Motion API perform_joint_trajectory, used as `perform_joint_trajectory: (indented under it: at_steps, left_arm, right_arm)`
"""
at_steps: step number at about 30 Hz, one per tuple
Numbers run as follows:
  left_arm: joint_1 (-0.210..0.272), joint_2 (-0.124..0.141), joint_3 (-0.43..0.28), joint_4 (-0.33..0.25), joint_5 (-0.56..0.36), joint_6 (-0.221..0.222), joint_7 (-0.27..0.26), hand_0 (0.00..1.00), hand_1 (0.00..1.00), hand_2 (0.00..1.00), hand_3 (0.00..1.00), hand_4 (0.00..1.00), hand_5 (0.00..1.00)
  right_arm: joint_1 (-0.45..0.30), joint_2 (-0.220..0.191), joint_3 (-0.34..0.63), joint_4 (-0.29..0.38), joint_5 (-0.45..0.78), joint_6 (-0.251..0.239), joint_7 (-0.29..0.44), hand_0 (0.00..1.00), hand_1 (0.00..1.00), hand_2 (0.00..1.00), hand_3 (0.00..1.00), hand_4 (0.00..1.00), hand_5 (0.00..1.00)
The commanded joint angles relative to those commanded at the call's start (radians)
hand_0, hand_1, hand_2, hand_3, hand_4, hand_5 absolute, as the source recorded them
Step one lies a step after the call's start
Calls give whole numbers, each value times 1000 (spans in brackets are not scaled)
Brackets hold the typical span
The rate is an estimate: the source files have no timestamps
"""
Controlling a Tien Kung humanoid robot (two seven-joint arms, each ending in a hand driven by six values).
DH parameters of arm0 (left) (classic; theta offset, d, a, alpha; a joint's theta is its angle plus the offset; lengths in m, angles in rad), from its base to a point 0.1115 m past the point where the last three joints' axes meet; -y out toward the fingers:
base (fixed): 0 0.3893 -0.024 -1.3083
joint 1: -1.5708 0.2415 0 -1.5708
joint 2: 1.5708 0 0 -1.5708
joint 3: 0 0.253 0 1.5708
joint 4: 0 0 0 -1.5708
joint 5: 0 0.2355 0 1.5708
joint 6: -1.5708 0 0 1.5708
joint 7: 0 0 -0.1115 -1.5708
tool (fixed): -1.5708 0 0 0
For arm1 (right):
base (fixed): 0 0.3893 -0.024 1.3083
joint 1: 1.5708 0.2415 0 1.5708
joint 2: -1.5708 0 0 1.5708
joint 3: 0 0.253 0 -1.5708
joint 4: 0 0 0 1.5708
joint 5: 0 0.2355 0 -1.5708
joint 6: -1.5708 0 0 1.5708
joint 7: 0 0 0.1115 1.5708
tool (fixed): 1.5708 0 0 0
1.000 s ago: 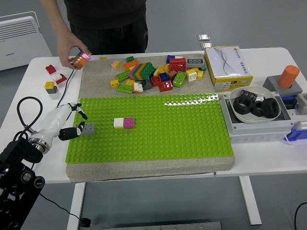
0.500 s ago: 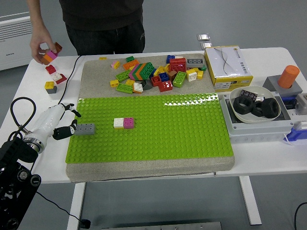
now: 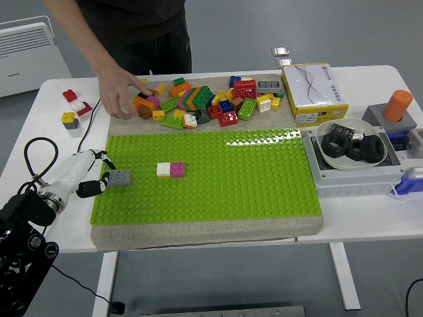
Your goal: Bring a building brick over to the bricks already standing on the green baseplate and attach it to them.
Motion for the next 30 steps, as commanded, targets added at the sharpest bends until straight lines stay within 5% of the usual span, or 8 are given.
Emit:
perform_joint_trajectory:
  at_steps: [6, 15, 30]
  left_arm:
    - [43, -35, -103, -87, -5, -5, 2, 979, 919, 909, 597, 525, 52]
    - [84, -58, -213, -129, -2, -6, 3, 981, 922, 911, 590, 521, 46]
    - [91, -64, -239, -163, -15, -2, -3, 982, 924, 915, 604, 531, 40]
  right_arm:
    - [-2, 1, 2, 0, -1, 0, 0, 681, 681, 788, 838, 890, 998]
    - [-4, 4, 13, 0, -12, 1, -1, 680, 680, 787, 836, 890, 998]
    - [-2, 5, 27, 0, -28, 3, -3, 681, 682, 787, 836, 890, 998]
